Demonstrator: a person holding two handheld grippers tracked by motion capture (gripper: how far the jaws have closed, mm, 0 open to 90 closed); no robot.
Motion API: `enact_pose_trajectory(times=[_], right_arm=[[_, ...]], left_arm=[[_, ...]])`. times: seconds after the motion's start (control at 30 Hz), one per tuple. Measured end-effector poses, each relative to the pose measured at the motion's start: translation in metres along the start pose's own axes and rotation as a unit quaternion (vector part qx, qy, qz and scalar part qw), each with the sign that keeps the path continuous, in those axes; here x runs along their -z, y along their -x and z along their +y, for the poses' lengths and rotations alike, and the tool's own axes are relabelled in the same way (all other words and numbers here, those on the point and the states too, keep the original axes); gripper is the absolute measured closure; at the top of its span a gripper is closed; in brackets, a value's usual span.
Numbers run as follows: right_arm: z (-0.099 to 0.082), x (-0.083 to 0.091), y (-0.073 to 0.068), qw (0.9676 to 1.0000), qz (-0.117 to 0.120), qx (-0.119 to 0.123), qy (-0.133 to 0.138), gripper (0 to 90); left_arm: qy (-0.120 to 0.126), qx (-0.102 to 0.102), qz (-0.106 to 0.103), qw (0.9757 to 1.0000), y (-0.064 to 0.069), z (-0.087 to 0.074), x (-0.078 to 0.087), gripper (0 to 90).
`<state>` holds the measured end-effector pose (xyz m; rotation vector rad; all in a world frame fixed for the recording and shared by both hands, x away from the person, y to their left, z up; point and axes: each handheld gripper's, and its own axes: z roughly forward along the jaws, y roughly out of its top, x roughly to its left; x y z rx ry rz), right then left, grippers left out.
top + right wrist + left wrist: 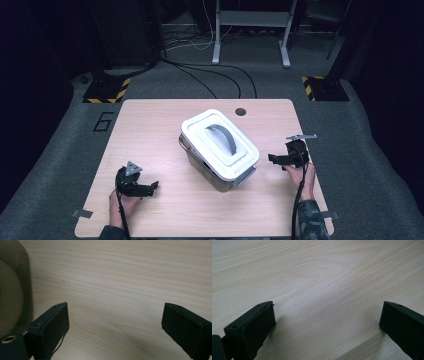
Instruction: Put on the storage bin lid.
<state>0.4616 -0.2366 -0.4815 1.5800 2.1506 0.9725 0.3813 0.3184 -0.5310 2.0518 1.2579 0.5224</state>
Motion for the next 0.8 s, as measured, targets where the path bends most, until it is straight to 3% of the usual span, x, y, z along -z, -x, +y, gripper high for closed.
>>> enact_pose_trajectory(times=[0.13,0.17,0.57,0.7,0.8], right_arm=[[-0.009,-0.009,-0.001,0.9999,-0.006,0.006,-0.007,7.4],[-0.014,-0.013,-0.003,0.9998,-0.015,0.007,-0.006,7.5],[-0.033,-0.024,-0.003,0.9994,-0.021,0.023,0.018,7.3],[-0.039,-0.029,-0.007,0.9970,-0.061,0.043,0.020,0.0],[-0.041,-0.028,-0.006,0.9970,-0.057,0.045,0.025,0.0]], left_arm=[[0.000,0.000,0.000,1.0000,0.000,0.000,0.000,0.0],[0.000,0.000,0.000,1.0000,0.000,0.000,0.000,0.0],[0.000,-0.001,0.000,1.0000,0.000,0.000,0.000,0.0],[-0.001,-0.001,0.000,1.0000,0.000,0.000,0.000,0.0],[0.000,0.001,0.000,1.0000,0.000,0.000,0.000,0.0]])
